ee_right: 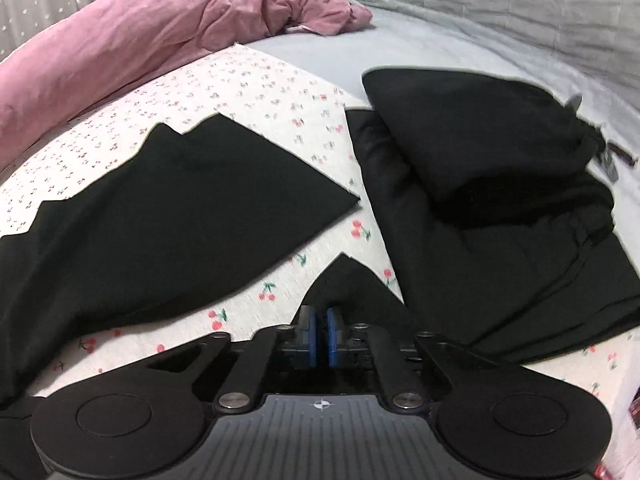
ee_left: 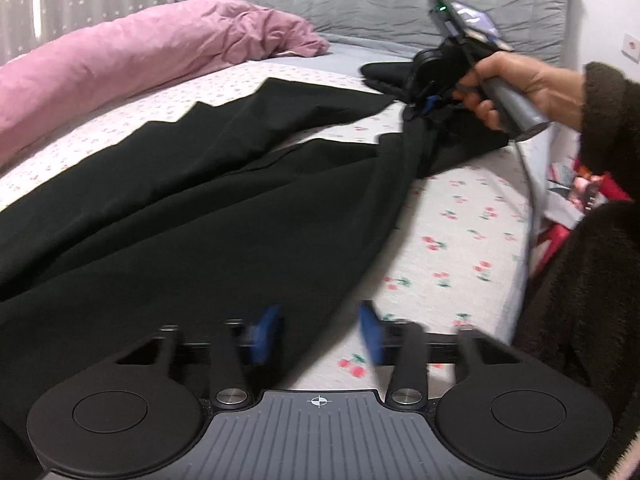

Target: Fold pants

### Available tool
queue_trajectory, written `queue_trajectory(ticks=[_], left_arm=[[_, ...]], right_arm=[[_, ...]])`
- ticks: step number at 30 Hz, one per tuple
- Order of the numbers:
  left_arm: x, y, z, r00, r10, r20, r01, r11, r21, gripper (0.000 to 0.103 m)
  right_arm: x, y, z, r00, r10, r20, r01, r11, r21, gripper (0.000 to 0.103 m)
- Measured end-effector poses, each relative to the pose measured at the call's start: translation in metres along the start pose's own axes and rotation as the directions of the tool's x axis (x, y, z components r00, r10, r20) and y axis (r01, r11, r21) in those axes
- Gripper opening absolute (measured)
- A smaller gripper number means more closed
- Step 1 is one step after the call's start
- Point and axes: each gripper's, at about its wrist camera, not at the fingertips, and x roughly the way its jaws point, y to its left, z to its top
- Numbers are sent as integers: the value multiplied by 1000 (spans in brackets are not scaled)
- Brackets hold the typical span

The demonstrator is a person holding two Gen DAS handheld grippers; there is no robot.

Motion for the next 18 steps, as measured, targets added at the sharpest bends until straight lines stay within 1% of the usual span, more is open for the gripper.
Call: queue_trajectory(ticks=[1,2,4,5,7,10,12,14,15,16,18], left_arm=[[2,3,1,1000,16,0,-16,1000,-6,10],[2,6,2,1000,26,1,-26,999,-19,3],[-2,15,6,1000,27,11,-26,997,-71,1],[-6,18,7,999,38,26,-36,995,-89,1],[-22,25,10,994,71,83,-62,992,-107,1],[-49,38,16,977,106,183,-78,985,-153,1],[-68,45,18,962,115,247,-73,982,-175,1],[-82,47,20,952,119,283,-70,982,-175,1],[-89,47,19,949,106,297,-56,984,-172,1],[-93,46,18,950,91,299,-41,985,-168,1],[-96,44,15,960,44,277,1,987,-158,1]], right_arm=[[-3,0,5,1000,10,13,-10,1000,-1,4],[-9,2,10,999,18,28,-18,1000,2,4],[-24,4,21,997,36,73,-37,999,5,4],[-33,5,28,994,49,100,-50,999,4,4],[-54,5,43,985,82,153,-84,996,8,4],[-86,2,61,962,151,228,-160,987,20,2],[-108,-5,70,940,210,269,-229,973,40,1],[-124,-11,70,924,238,300,-260,965,37,1],[-130,-14,67,921,241,308,-262,965,30,1],[-132,-17,63,923,231,307,-248,969,17,1],[-132,-25,50,938,201,284,-210,978,3,1]])
